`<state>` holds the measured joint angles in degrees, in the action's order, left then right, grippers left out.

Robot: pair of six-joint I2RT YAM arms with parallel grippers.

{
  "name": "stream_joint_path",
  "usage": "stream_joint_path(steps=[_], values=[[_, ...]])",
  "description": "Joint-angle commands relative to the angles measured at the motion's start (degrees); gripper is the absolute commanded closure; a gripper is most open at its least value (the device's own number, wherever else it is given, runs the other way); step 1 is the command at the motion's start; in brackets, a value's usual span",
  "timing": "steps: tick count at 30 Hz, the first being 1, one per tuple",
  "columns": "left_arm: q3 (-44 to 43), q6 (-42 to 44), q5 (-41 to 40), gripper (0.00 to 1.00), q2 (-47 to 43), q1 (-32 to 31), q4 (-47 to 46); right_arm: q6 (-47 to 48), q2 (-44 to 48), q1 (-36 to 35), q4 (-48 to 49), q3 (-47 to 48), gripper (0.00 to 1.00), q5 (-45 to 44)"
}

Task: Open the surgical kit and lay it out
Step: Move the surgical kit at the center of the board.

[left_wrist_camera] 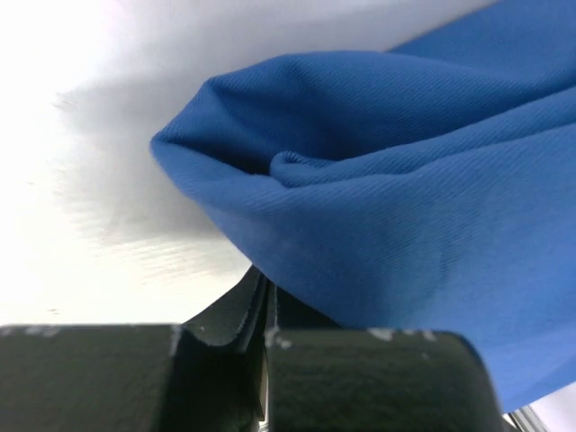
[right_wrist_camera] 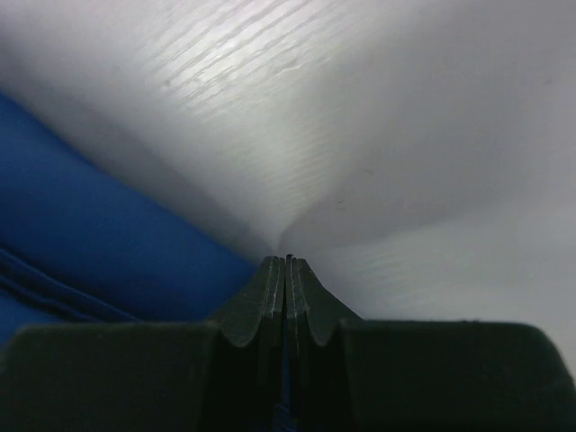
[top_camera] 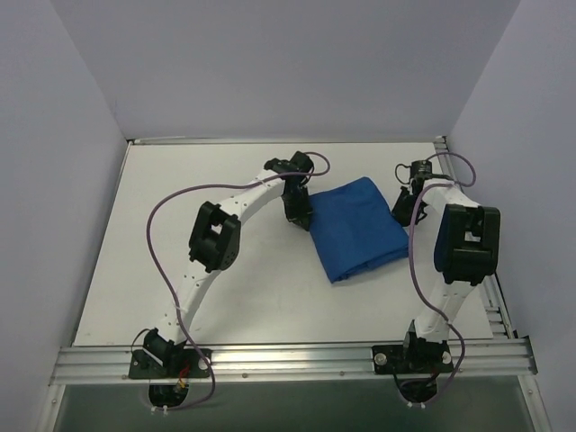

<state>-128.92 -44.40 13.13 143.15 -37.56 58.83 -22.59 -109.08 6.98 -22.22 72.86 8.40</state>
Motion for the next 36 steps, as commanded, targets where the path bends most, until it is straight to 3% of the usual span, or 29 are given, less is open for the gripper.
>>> stream_joint_path(steps=[1,11,17,22,25,26,27,28,31,35,36], values=[[-8.3,1.2,-1.6,0.98,1.8,2.0,4.4,-0.4,1.8,-4.9,-2.7,0.2,1.0,4.9],[-13.5,3.2,-1.3,0.98,4.0,6.4,7.5,-7.7,2.7,-10.2,-1.9,-0.8,1.0,9.2],[-5.7,3.2,1.5,0.98,1.0,5.7,4.8,-3.8,4.0,-10.1,-3.0,-2.4,1.0,7.7],[-4.3,3.4,0.4,0.98,-0.2,5.2,6.8,-3.3,6.7,-9.6,-1.3,-5.9,1.0,5.8],[-4.0,3.4,-3.5,0.96,-2.5,6.0,7.5,-0.4,7.3,-7.9,-3.3,-2.8,0.86,3.3],[-3.7,3.5,-4.2,0.9,-4.1,6.9,7.6,0.3,7.3,-7.3,-4.3,-0.5,0.73,2.7],[-3.4,3.2,-6.2,0.72,-5.0,7.5,8.8,1.0,7.6,-7.2,-5.9,0.5,0.67,2.3],[-2.8,3.2,-7.1,0.64,-6.0,8.1,8.9,1.9,8.0,-5.1,-6.4,1.3,0.58,2.2],[1.8,3.4,-8.5,0.45,-12.5,10.7,7.0,3.3,10.1,-2.7,-7.9,3.5,0.48,1.0],[5.9,5.7,-11.5,0.41,-18.2,12.9,6.6,4.3,11.5,0.7,-8.4,5.5,0.45,5.6],[6.1,7.7,-12.1,0.39,-19.0,13.1,7.3,4.2,11.8,0.8,-6.4,4.4,0.44,10.8]])
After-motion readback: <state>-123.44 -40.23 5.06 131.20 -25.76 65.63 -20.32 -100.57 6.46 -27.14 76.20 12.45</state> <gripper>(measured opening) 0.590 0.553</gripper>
